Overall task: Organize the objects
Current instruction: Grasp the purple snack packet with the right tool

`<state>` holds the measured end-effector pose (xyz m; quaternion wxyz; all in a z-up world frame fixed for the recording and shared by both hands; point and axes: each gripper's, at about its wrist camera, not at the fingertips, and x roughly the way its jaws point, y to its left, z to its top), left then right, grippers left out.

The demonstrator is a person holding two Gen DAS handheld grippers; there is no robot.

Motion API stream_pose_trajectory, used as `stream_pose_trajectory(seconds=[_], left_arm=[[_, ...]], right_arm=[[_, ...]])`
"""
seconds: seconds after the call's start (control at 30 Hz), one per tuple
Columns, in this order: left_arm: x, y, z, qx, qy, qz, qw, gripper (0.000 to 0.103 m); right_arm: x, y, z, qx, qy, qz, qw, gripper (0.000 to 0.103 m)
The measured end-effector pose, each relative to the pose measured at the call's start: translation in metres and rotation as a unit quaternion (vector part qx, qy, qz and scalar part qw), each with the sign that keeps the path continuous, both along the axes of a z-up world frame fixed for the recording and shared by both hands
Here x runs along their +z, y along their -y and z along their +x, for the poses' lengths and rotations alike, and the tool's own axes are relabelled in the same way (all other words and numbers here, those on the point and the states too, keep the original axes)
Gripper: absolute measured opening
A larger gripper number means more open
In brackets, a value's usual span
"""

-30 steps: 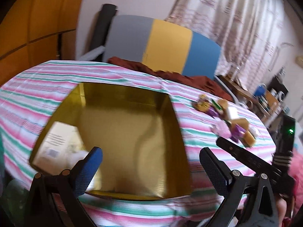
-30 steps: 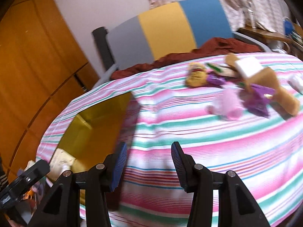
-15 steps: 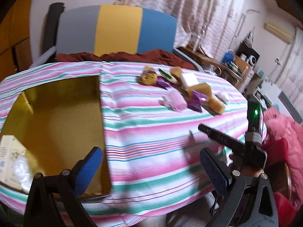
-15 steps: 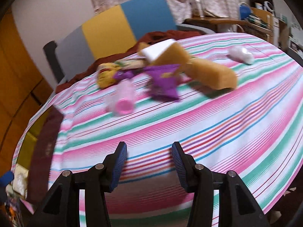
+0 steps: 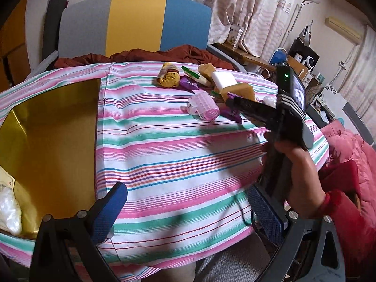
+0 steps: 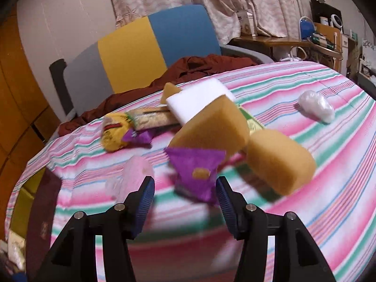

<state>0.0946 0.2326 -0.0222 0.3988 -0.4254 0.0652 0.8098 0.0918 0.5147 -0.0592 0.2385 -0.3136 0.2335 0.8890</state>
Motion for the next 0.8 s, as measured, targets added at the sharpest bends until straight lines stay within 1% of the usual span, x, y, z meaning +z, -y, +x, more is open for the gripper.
stream_pose_trajectory(seconds=[0.07, 0.13, 0.23, 0.37, 0.47, 0.6, 0.7, 0.8], left_arm=[[-0.001, 0.001, -0.001, 0.003, 0.001, -0.003, 1.0, 0.103], [-0.002, 0.001, -0.004, 0.008, 0.004, -0.003, 1.0, 0.103], [-0.005, -0.001, -0.008, 0.016, 0.013, -0.005, 0.9998, 0.103], [-0.009, -0.006, -0.015, 0.026, 0.026, -0.005, 0.9993, 0.103], [-0.009, -0.011, -0.02, 0.032, 0.025, -0.004, 0.9992, 0.103], [-0.007, -0.023, -0.029, 0.039, 0.03, 0.002, 0.9988, 0.103], [-0.006, -0.037, -0.037, 0.049, 0.032, 0.007, 0.9983, 0.103], [-0.008, -0.057, -0.047, 0.056, 0.031, 0.01, 0.9979, 0.103]], right_arm=[[-0.003, -0.003, -0.005, -0.005, 0.002, 0.004, 1.0, 0.055], [-0.006, -0.006, -0.004, -0.008, -0.007, -0.004, 1.0, 0.052], [-0.009, -0.009, 0.004, -0.016, -0.023, -0.013, 1.0, 0.039], [-0.011, -0.009, 0.014, -0.015, -0.032, -0.018, 0.999, 0.035], [-0.011, -0.004, 0.022, -0.012, -0.038, -0.016, 0.999, 0.03], [-0.013, 0.005, 0.039, -0.013, -0.049, -0.009, 0.999, 0.026], [-0.017, 0.013, 0.053, -0.02, -0.057, -0.003, 0.998, 0.02], [-0.021, 0.015, 0.063, -0.026, -0.07, -0.006, 0.997, 0.019]])
